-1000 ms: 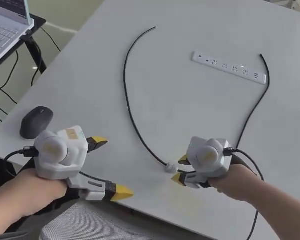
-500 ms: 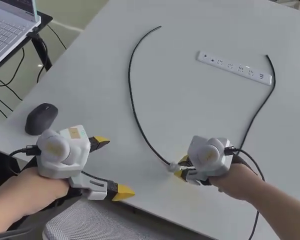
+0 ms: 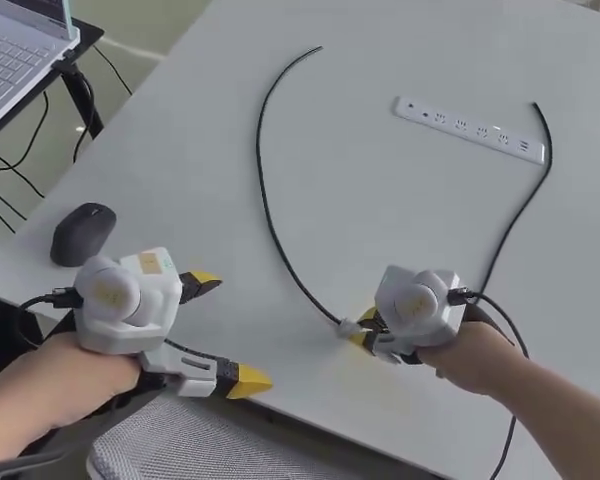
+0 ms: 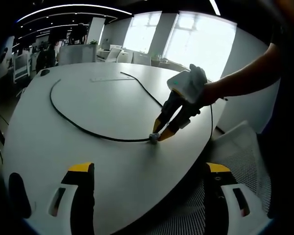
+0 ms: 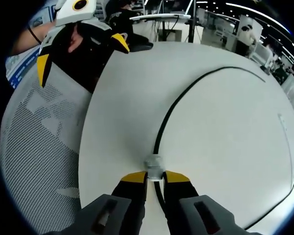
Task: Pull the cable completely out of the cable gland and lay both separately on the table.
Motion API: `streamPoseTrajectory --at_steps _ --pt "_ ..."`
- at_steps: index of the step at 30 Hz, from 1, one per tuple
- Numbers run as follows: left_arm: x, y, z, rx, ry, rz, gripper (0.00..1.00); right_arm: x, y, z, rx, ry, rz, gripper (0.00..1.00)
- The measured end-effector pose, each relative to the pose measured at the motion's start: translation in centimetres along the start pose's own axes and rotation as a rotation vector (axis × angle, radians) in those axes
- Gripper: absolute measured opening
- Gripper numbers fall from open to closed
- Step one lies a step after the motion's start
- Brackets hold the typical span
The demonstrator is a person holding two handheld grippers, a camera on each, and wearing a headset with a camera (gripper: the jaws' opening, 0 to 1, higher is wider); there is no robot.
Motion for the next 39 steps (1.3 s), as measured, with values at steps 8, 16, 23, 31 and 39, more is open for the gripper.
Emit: streamPoseTrajectory --at_steps 8,16,23,31,39 --pt "0.6 0.2 -0.3 -0.015 0.026 0.009 0.92 0.9 -1.4 0.6 0.022 0.095 -0.048 0.07" --pt "2.4 1.0 -1.2 -0.044 0.073 0.006 0.92 1.9 -4.0 1.8 0.028 0.070 -0.057 0.07" --pt "4.0 1.5 -2.7 -0.077 0.121 0.007 0.91 2.6 -6.0 2.8 0.035 0.070 -0.077 0.07" --pt "5.9 2.1 -4.7 -0.134 0.157 -0.006 0.89 3.2 -8.5 4.2 0.046 0.085 -0.116 0.07" --pt "7.8 2.5 -7.3 -0.204 0.227 -0.010 0.83 4.4 -11.6 5.6 0.026 0.066 -0.156 0.06"
Point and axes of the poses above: the centre of the closed fingertips' face, and the gripper's own axes: y roughly forward along the fingers, z roughly to its left, x roughly out of its top, the point moved 3 cm from there along -y, roughly backward along the fingers, and after that the axes turned 2 degrees about z, right-handed, at the moved point
